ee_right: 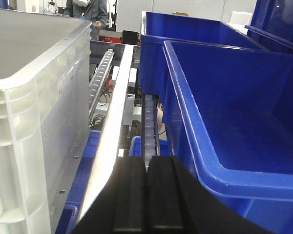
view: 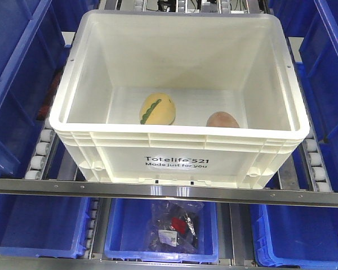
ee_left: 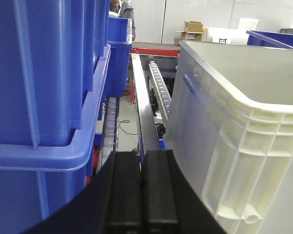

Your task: Place moving items into box and shelve

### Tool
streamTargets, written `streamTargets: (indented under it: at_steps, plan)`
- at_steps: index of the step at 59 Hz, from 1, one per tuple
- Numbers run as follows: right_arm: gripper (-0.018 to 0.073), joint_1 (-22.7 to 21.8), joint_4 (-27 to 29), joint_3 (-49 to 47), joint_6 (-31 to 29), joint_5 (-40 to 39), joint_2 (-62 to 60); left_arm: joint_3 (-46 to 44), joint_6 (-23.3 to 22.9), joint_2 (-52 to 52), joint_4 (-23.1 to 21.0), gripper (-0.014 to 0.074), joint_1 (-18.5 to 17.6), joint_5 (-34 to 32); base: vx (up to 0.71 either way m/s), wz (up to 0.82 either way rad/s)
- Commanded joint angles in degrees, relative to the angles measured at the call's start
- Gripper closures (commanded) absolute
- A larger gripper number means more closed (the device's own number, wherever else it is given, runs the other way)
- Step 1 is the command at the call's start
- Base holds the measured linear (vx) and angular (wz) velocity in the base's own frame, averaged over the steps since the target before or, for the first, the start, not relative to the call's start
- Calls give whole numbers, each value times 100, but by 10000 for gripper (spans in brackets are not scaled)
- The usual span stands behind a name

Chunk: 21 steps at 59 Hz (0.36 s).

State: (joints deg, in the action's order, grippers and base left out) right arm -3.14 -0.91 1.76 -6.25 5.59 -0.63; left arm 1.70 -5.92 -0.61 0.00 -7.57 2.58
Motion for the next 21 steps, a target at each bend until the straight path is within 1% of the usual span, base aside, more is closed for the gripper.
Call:
streamTargets:
  at_steps: [1, 21]
  plan:
    - [568, -36, -63, 22, -16, -453, -82, 101, -62, -87, -36, 603, 15, -495, 0, 0]
    - [568, -36, -63, 22, -16, -453, -82, 101, -62, -87, -36, 603, 15, -495, 0, 0]
